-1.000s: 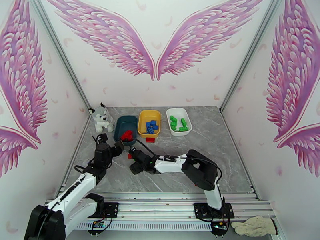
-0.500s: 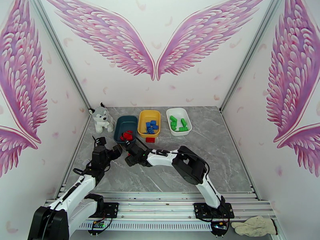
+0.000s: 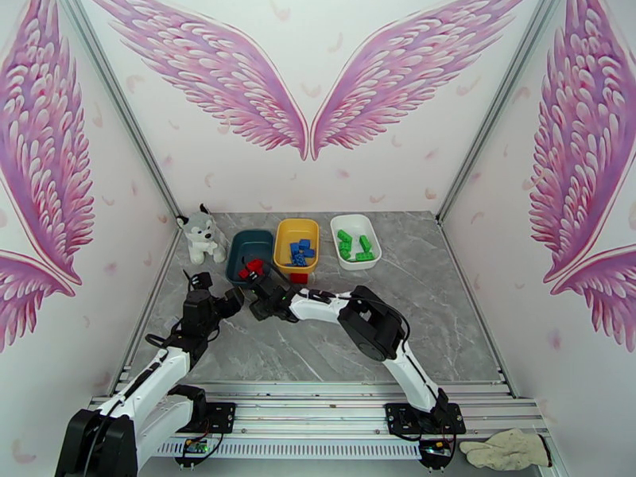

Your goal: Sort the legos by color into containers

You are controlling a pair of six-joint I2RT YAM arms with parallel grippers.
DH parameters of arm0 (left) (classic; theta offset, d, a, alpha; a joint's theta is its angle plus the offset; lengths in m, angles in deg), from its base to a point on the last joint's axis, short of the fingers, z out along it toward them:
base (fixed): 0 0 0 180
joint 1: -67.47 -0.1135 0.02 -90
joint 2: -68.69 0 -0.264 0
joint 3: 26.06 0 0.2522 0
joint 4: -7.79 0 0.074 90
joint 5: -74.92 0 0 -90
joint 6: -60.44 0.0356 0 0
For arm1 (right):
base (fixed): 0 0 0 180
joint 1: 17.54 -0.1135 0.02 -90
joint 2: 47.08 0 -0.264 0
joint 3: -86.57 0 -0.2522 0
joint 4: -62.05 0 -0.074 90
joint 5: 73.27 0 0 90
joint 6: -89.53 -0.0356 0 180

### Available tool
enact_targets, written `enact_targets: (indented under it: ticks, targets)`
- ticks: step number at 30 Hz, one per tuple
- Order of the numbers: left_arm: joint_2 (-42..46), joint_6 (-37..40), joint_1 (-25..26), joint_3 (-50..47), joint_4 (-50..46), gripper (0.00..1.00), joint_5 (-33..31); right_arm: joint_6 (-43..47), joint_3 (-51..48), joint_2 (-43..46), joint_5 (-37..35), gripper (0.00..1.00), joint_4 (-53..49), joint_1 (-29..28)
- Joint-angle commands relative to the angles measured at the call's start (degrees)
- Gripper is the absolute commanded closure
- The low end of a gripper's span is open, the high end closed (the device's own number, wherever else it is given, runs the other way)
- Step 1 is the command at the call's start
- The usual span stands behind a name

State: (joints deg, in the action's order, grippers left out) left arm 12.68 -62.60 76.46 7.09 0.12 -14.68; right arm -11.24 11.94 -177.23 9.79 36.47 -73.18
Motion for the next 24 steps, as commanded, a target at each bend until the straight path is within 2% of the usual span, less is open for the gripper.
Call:
enact_targets:
  ticks: [1,9,14,18,24]
  targets:
    - [-0.3,-0.2,-0.2,-0.4,1.0,0.2,0.8,-1.6,-4.6,1.9,3.3,0.44,-1.5,-0.3]
    - [1.2,-1.1,-0.2,0.2,0.8,0.15,2.3,-4.0,-11.3,9.4,2.5,0.65,1.8,-0.3]
    - [0.5,-1.8,-0.3,1.6,1.5,0.12,4.1,-4.9,-13.6,14.9,2.1,0.71,3.2,-0.1]
    - [0.2,-2.8,-0.8,2.3,2.5,0.08,5.4,-5.3,-11.1,16.3,2.0,0.75,2.5,0.6]
    - [4.6,-4.5,-4.4,1.4,1.1,0.07,8.1,-6.3,0.0,12.2,1.5,0.76,-1.1,3.7]
